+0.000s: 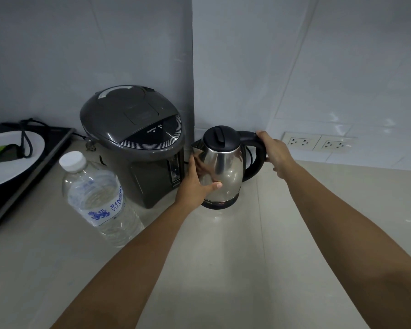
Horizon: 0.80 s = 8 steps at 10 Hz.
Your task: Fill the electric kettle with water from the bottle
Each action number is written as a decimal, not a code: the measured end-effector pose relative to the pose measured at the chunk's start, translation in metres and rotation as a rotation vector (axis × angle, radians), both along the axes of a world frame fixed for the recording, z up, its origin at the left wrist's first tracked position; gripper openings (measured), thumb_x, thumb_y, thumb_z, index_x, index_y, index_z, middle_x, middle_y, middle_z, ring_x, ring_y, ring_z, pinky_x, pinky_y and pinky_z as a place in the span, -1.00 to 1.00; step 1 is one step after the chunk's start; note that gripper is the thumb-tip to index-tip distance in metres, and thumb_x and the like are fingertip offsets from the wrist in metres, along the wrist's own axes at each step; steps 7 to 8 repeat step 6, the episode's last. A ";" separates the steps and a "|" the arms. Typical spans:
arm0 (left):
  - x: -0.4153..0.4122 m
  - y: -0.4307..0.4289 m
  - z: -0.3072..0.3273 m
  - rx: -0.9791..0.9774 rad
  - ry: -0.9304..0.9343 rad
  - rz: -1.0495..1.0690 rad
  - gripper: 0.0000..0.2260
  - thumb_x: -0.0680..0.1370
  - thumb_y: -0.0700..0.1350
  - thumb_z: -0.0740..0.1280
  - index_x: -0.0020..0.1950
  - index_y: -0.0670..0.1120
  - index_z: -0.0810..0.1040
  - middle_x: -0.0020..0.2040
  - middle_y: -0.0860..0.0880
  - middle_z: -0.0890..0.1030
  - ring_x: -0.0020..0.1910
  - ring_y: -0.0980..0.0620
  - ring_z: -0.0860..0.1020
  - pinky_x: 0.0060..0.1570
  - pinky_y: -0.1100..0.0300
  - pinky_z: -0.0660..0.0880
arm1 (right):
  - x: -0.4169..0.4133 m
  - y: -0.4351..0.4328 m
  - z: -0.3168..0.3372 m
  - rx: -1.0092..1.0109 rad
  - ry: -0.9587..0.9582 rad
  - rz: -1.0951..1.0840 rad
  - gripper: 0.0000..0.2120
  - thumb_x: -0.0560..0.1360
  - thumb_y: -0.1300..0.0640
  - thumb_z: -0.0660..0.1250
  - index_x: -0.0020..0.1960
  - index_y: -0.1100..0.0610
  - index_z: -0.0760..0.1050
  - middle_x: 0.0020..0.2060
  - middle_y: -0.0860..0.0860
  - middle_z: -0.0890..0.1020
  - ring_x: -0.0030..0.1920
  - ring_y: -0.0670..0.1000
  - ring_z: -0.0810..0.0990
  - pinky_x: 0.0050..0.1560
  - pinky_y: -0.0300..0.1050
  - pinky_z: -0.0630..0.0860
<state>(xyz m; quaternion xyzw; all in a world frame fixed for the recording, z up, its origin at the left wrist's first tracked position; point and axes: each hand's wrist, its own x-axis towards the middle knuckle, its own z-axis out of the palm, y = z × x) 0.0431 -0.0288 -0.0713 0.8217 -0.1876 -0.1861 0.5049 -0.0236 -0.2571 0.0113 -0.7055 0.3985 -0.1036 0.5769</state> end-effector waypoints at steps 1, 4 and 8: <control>-0.001 0.000 0.001 0.012 -0.004 -0.010 0.06 0.31 0.12 0.56 0.56 0.21 -0.12 0.44 0.07 0.41 0.42 0.03 0.39 0.35 -0.12 0.40 | 0.002 -0.001 0.006 -0.018 0.046 0.045 -0.30 0.27 -0.38 0.23 0.13 0.15 0.54 0.01 0.07 0.64 0.11 0.13 0.59 -0.29 -0.07 0.29; -0.017 0.002 0.014 0.283 -0.150 -0.001 -0.09 0.52 0.12 0.38 0.59 0.05 -0.23 0.49 -0.06 0.35 0.37 -0.14 0.44 0.26 -0.09 0.45 | -0.014 0.025 -0.022 -0.152 -0.055 0.068 -0.35 0.60 -0.31 0.01 0.53 0.08 0.23 0.40 0.09 0.44 0.39 0.16 0.39 0.27 0.00 0.29; -0.051 0.046 -0.003 0.627 -0.302 -0.114 -0.39 0.67 -0.04 0.14 0.61 -0.12 -0.11 0.62 -0.13 -0.06 0.58 -0.09 0.01 0.50 -0.05 0.10 | -0.050 0.035 -0.045 -0.503 0.269 0.228 -0.36 0.63 -0.20 0.04 0.61 0.00 -0.05 0.56 0.18 0.15 0.50 0.33 0.17 0.46 0.23 0.14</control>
